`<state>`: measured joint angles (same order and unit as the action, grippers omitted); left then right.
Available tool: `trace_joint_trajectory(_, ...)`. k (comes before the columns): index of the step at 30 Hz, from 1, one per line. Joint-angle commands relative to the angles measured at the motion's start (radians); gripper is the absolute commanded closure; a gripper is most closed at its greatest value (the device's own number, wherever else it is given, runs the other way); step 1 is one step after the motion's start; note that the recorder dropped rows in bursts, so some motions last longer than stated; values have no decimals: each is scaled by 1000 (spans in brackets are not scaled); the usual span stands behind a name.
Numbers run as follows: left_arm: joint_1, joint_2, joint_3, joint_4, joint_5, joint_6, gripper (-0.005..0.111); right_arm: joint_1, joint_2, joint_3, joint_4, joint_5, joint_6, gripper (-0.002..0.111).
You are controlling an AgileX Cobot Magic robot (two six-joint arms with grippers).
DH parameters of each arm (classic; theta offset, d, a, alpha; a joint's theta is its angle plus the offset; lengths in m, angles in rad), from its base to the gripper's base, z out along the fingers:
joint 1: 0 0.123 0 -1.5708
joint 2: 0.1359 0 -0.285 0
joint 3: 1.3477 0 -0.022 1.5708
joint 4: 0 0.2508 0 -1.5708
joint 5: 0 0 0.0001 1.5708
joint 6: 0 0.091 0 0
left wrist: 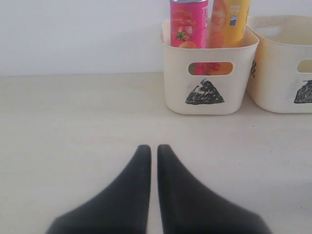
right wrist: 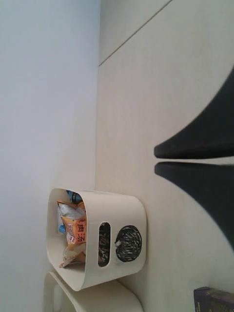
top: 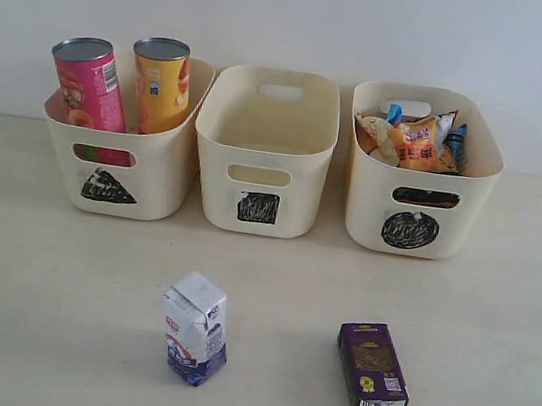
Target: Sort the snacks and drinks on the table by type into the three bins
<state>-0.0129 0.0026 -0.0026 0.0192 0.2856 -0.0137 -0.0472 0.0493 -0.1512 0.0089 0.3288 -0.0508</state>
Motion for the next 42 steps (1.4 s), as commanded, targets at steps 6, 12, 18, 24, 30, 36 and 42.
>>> trace_joint_trajectory(6,3,-3,3,-3,-8,3,103,-1,-49,127,14,-12,37,108)
trace_joint_trajectory(12,3,-3,3,-3,-8,3,103,-1,-49,151,14,-10,51,108)
trace_joint_trajectory(18,3,-3,3,-3,-8,3,103,-1,-49,151,8,-11,51,108)
trace_joint_trajectory(24,3,-3,3,-3,-8,3,103,-1,-49,151,3,-11,51,108)
trace_joint_trajectory(30,3,-3,3,-3,-6,7,103,-1,-49,151,3,-7,51,108)
trace_joint_trajectory(36,3,-3,3,1,-59,39,103,-1,-49,151,3,-7,51,108)
trace_joint_trajectory(42,3,-3,3,-143,-238,4,103,-1,-49,151,3,-7,51,108)
